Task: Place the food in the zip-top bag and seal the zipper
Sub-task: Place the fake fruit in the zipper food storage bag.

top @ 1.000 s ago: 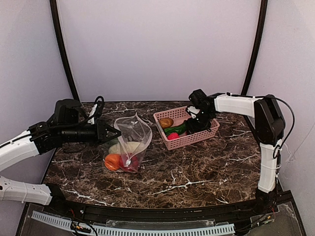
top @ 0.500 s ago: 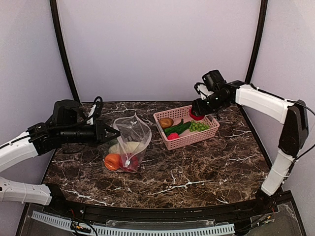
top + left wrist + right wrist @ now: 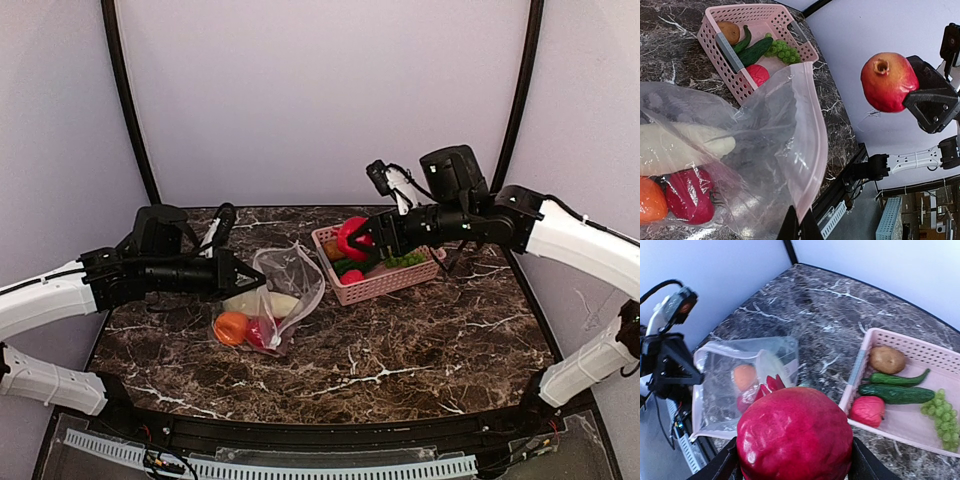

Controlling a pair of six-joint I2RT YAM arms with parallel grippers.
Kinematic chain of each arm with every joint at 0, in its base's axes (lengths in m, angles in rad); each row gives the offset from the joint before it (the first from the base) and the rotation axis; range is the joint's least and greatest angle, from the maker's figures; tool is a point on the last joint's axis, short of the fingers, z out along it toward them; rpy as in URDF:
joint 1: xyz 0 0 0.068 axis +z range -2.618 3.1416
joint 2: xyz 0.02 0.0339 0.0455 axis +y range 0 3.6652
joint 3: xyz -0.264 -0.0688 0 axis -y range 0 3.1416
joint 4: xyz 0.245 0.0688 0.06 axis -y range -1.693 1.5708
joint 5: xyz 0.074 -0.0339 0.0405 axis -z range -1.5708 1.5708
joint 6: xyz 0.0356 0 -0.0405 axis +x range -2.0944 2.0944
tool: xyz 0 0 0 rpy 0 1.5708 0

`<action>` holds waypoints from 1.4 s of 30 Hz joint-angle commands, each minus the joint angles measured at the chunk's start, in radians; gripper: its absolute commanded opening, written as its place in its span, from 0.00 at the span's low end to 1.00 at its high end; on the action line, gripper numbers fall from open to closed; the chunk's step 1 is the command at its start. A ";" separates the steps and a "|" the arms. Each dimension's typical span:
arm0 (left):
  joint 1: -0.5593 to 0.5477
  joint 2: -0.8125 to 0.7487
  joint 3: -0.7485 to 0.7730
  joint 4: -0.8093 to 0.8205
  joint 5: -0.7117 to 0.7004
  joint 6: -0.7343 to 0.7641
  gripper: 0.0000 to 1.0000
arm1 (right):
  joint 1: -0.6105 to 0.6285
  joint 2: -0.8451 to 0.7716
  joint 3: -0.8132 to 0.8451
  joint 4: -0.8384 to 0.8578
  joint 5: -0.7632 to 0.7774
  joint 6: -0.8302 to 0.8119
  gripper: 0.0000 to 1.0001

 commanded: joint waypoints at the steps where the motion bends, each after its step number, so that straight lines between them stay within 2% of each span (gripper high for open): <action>1: -0.022 -0.006 0.025 0.066 0.013 -0.016 0.01 | 0.081 -0.052 -0.074 0.145 -0.095 0.042 0.61; 6: -0.036 -0.020 0.019 0.078 0.000 -0.029 0.01 | 0.172 -0.062 -0.126 0.236 -0.107 0.047 0.61; 9: -0.043 -0.024 0.016 0.079 -0.006 -0.031 0.01 | 0.216 -0.033 -0.111 0.234 -0.051 0.054 0.61; 13: -0.054 -0.021 0.002 0.098 -0.017 -0.031 0.01 | 0.305 0.053 -0.044 0.183 0.120 0.042 0.61; 15: -0.056 -0.015 -0.002 0.117 -0.013 -0.036 0.01 | 0.333 0.116 0.008 0.121 0.256 0.058 0.61; 19: -0.062 -0.006 0.007 0.130 -0.001 -0.031 0.01 | 0.353 0.215 0.080 0.049 0.382 0.114 0.60; 31: -0.065 -0.059 -0.024 0.095 0.003 -0.036 0.01 | 0.356 0.414 0.207 0.100 0.327 0.102 0.64; 42: -0.066 -0.083 -0.020 0.094 0.001 -0.037 0.01 | 0.346 0.515 0.294 0.141 0.399 0.101 0.70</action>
